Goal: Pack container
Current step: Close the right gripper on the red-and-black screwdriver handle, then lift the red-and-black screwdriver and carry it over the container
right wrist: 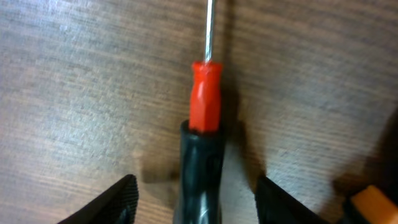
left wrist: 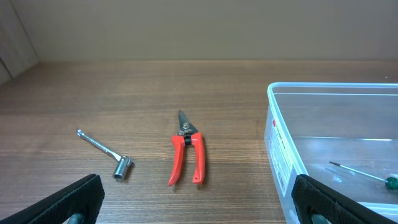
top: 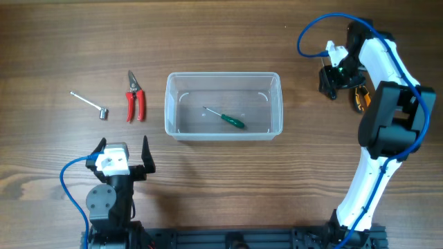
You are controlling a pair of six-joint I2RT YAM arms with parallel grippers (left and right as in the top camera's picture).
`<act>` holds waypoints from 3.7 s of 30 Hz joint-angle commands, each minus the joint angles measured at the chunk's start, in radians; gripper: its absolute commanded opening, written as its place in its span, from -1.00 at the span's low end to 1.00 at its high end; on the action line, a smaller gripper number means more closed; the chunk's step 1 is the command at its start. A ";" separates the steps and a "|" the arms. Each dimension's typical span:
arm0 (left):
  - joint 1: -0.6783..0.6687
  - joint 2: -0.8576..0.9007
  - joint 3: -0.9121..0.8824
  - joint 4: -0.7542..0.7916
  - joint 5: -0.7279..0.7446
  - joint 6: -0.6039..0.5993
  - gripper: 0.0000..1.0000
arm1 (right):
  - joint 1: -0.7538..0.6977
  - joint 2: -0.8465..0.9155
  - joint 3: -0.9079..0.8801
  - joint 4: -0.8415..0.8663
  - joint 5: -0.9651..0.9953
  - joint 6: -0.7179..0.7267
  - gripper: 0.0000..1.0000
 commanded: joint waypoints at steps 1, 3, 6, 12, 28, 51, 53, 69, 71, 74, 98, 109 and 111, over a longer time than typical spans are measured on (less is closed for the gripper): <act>0.006 -0.009 -0.003 0.003 0.012 0.023 0.99 | 0.005 0.025 -0.016 0.026 0.023 -0.037 0.31; 0.006 -0.009 -0.003 0.003 0.012 0.023 0.99 | 0.005 0.025 -0.016 0.031 0.023 -0.043 0.31; 0.006 -0.009 -0.003 0.003 0.012 0.023 0.99 | 0.005 0.025 -0.016 0.041 0.023 -0.045 0.30; 0.006 -0.009 -0.003 0.003 0.012 0.023 1.00 | 0.005 0.025 -0.016 0.042 0.022 -0.045 0.27; 0.006 -0.009 -0.003 0.003 0.012 0.023 1.00 | 0.037 0.025 -0.016 0.015 -0.001 -0.022 -0.09; 0.006 -0.009 -0.003 0.003 0.012 0.023 1.00 | 0.038 0.023 -0.013 -0.005 0.018 -0.014 -0.91; 0.006 -0.009 -0.003 0.003 0.012 0.023 1.00 | 0.038 0.021 0.002 -0.016 0.012 -0.010 -0.91; 0.006 -0.009 -0.003 0.003 0.012 0.023 1.00 | 0.084 -0.240 0.324 -0.121 -0.145 -0.029 -0.91; 0.006 -0.009 -0.003 0.003 0.012 0.023 1.00 | 0.125 -0.299 0.341 -0.110 -0.145 -0.051 -0.91; 0.006 -0.009 -0.003 0.003 0.012 0.022 1.00 | 0.216 -0.385 0.342 -0.087 -0.154 -0.091 -0.91; 0.006 -0.009 -0.003 0.003 0.012 0.023 1.00 | 0.651 -0.100 0.322 -0.224 -0.145 -0.382 -0.91; 0.006 -0.009 -0.003 0.003 0.012 0.023 0.99 | 0.651 0.076 0.322 -0.249 -0.204 -0.385 -0.91; 0.006 -0.009 -0.003 0.003 0.012 0.023 0.99 | 0.651 0.087 0.320 -0.247 -0.204 -0.386 -0.91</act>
